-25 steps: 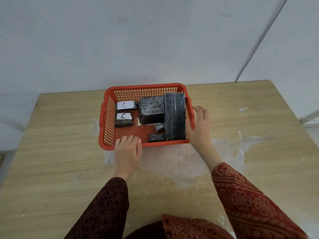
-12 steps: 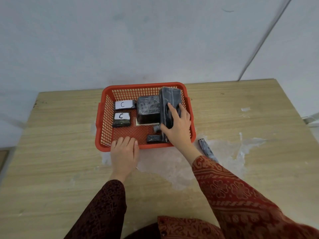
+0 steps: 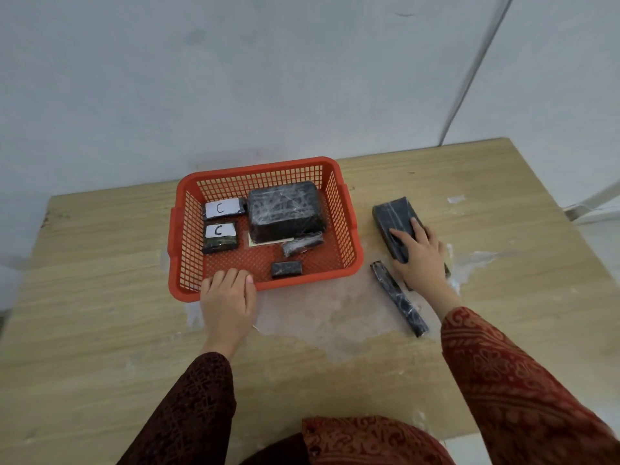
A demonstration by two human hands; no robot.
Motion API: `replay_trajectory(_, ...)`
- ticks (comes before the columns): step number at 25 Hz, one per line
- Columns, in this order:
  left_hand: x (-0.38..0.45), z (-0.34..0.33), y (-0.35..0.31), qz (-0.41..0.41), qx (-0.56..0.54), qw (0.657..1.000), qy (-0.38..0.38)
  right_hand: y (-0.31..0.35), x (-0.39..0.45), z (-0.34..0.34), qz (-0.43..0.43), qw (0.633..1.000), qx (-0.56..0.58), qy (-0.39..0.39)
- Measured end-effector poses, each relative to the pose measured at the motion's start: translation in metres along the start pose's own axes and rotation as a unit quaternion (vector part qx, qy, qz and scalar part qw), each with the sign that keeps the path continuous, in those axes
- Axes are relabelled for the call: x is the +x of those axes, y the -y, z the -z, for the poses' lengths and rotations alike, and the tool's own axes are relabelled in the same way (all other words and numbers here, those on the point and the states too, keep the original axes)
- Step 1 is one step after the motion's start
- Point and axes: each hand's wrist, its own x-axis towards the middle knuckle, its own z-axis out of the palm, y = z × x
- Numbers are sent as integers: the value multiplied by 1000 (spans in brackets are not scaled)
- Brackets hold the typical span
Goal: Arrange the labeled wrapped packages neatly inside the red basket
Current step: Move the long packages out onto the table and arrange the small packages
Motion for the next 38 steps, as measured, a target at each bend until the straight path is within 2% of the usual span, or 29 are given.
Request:
replay_trajectory(2, 0, -1, 0, 2, 3, 1000, 4, -11, 3, -4, 7, 998, -12, 56)
replay_trajectory(4, -1, -2, 0, 4, 2, 1000, 4, -8, 5, -4, -3, 997, -4, 71)
replay_trajectory(6, 0, -2, 1, 8, 1, 1000, 3, 12, 8, 7, 36, 998, 48, -3)
replay_trajectory(8, 0, -5, 2, 10, 3, 1000, 0, 48, 15, 23, 151, 973, 130, -121)
replay_trajectory(9, 0, -6, 2, 9, 3, 1000, -2, 72, 20, 29, 210, 954, 158, -144)
replay_trajectory(10, 0, -7, 2, 9, 1, 1000, -4, 96, 23, 33, 261, 943, 163, -125)
replay_trajectory(12, -2, -8, 3, 10, 1, 1000, -12, 138, 27, 27, 327, 938, 114, -8)
replay_trajectory(13, -1, -8, 4, 10, 1, 1000, -15, 152, 30, 18, 340, 937, 55, 51)
replay_trajectory(15, -1, -8, 5, 6, -4, 1000, -16, 165, 32, -5, 325, 931, -107, 130)
replay_trajectory(16, -1, -9, 4, 5, -8, 1000, -17, 165, 31, -15, 305, 927, -163, 142)
replay_trajectory(18, -1, -8, 4, 7, -15, 1000, -17, 164, 31, -28, 285, 931, -196, 119)
replay_trajectory(20, 0, -5, 5, 6, -29, 1000, -5, 160, 34, -34, 292, 938, -163, 93)
replay_trajectory(22, 0, 0, 6, 2, -60, 998, 19, 153, 39, -34, 291, 944, -119, 101)
replay_trajectory(25, 4, 14, 11, 8, -197, 979, 53, 149, 45, -31, 259, 954, -50, 142)
replay_trajectory(27, 10, 26, 22, 37, -290, 955, 44, 152, 44, -31, 229, 963, -13, 142)
replay_trajectory(29, 22, 33, 42, 67, -294, 953, -8, 164, 41, -32, 214, 966, 36, 142)
replay_trajectory(31, 39, 32, 66, 106, -254, 960, -49, 186, 40, -37, 220, 962, 56, 153)
replay_trajectory(32, 48, 29, 76, 137, -236, 961, -45, 201, 39, -41, 231, 959, 50, 158)
replay_trajectory(35, 60, 14, 89, 212, -252, 943, 46, 239, 32, -58, 266, 947, 37, 173)
replay_trajectory(38, 58, 6, 92, 203, -307, 928, 62, 263, 22, -77, 283, 942, 53, 170)
